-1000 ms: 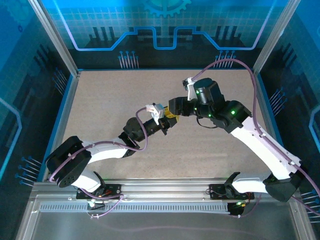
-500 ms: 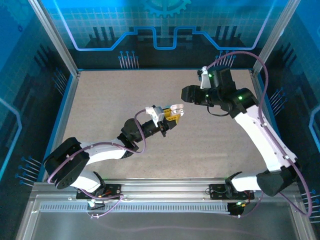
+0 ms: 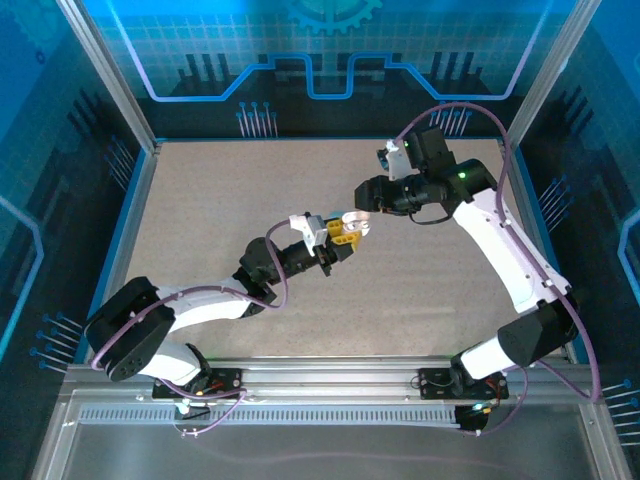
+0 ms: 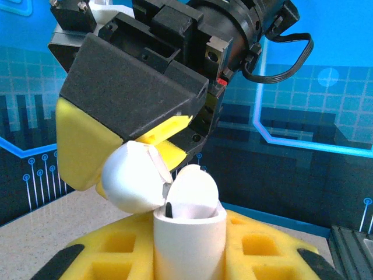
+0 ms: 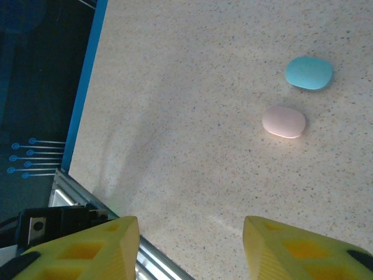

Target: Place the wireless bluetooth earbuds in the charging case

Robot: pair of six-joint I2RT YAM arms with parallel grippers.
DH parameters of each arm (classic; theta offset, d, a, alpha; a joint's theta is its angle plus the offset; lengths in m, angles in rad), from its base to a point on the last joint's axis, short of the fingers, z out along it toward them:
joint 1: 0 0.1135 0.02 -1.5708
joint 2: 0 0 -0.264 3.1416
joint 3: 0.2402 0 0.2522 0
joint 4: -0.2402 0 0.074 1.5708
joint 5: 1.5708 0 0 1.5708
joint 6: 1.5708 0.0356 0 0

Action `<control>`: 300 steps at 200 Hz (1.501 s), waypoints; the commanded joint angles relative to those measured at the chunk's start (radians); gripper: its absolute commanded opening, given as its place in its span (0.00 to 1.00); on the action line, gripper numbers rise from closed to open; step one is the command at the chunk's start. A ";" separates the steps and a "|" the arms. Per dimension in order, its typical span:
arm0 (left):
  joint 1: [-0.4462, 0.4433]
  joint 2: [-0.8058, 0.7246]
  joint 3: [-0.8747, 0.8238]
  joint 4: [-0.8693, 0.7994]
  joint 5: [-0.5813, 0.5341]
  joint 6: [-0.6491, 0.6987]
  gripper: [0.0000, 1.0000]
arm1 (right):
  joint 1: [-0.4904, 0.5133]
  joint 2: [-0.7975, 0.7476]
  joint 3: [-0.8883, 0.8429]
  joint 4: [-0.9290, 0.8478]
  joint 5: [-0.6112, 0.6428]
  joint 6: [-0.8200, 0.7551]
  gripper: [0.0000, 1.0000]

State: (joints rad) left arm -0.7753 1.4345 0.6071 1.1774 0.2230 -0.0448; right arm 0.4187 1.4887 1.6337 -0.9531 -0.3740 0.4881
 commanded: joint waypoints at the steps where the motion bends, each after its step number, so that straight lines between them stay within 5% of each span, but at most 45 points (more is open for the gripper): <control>1: -0.002 -0.028 0.001 0.050 -0.016 0.018 0.19 | -0.017 -0.042 0.001 -0.046 -0.099 -0.037 0.50; 83: 0.000 -0.028 -0.006 0.044 -0.042 0.009 0.20 | -0.047 -0.154 -0.104 -0.002 -0.124 -0.007 0.49; 139: 0.014 -0.036 -0.019 -0.072 -0.070 -0.040 0.20 | -0.147 -0.272 -0.231 0.070 0.067 0.097 0.55; 231: 0.049 0.212 0.051 -0.440 -0.075 -0.558 0.17 | -0.313 -0.369 -0.545 0.190 -0.007 0.227 0.55; 300: 0.059 0.367 0.229 -0.842 -0.065 -0.707 0.19 | -0.313 -0.343 -0.609 0.214 -0.020 0.219 0.55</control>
State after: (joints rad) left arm -0.7292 1.7817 0.7895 0.5011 0.1528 -0.6743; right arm 0.1173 1.1389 1.0466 -0.7670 -0.3759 0.7002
